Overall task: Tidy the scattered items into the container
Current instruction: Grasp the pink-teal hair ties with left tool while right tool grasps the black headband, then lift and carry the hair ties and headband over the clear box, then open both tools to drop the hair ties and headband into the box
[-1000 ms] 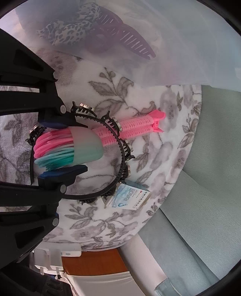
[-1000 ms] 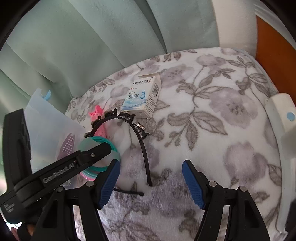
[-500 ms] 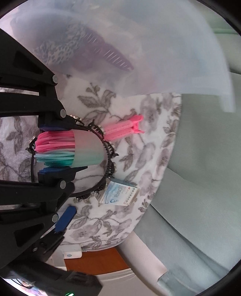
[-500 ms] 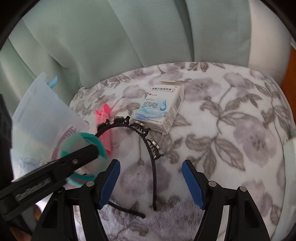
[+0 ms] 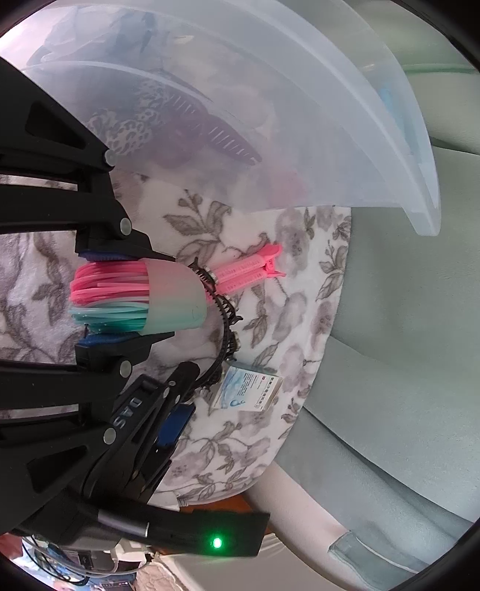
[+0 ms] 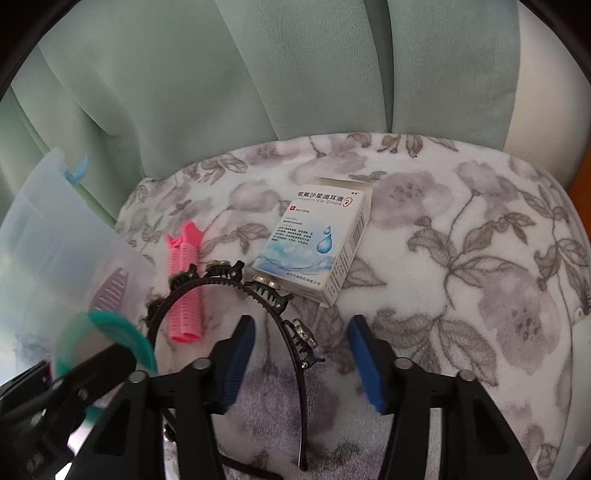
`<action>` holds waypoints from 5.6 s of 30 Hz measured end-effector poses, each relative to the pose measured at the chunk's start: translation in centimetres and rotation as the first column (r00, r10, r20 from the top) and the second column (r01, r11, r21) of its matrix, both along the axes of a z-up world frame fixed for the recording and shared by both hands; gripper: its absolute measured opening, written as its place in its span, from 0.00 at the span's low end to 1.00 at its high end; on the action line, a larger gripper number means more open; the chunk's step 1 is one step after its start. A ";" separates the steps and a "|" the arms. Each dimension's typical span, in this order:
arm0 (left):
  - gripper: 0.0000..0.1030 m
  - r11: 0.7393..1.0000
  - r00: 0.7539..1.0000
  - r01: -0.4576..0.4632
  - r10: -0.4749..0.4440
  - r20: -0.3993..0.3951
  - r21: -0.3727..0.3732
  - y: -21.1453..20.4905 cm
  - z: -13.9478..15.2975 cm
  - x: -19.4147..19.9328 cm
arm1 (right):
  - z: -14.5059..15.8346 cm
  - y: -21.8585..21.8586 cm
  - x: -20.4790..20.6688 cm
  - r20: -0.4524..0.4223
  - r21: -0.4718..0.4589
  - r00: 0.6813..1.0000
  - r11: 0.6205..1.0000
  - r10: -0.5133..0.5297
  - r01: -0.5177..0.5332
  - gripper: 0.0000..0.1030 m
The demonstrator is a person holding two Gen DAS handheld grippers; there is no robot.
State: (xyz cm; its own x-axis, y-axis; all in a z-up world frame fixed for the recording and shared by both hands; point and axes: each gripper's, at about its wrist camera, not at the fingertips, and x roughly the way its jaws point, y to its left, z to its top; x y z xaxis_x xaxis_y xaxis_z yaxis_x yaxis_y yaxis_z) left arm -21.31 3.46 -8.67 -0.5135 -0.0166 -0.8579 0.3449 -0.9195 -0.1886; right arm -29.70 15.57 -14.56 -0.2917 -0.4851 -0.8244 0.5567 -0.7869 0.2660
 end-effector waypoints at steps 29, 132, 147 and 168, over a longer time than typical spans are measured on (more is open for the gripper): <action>0.30 0.998 0.987 0.044 -0.049 -0.151 -0.035 1.5 9.4 7.3 | 10.3 8.5 7.5 -0.095 -0.141 0.960 0.958 -0.263 0.248 0.16; 0.30 0.965 0.905 -0.218 0.255 -0.341 0.144 -15.0 16.2 21.4 | 23.7 -5.7 20.7 -0.264 -0.187 0.965 0.982 -0.010 -0.040 0.16; 0.30 0.959 0.918 -0.234 0.272 -0.290 0.159 -16.6 13.7 20.0 | 21.7 -8.2 20.2 -0.236 -0.136 0.971 0.988 0.033 -0.067 0.16; 0.49 0.950 0.924 -0.274 0.303 -0.234 0.152 -17.3 12.6 19.3 | 20.1 -10.0 19.1 -0.166 -0.097 0.984 0.991 0.071 -0.088 0.30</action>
State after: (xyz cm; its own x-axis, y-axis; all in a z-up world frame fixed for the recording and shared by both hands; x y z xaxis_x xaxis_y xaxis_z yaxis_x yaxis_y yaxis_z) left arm -1.99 -13.83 3.92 -0.7001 -0.1061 -0.7062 0.5194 -0.7543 -0.4016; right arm -10.59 5.59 5.56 -0.3745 -0.5925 -0.7133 0.6588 -0.7113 0.2450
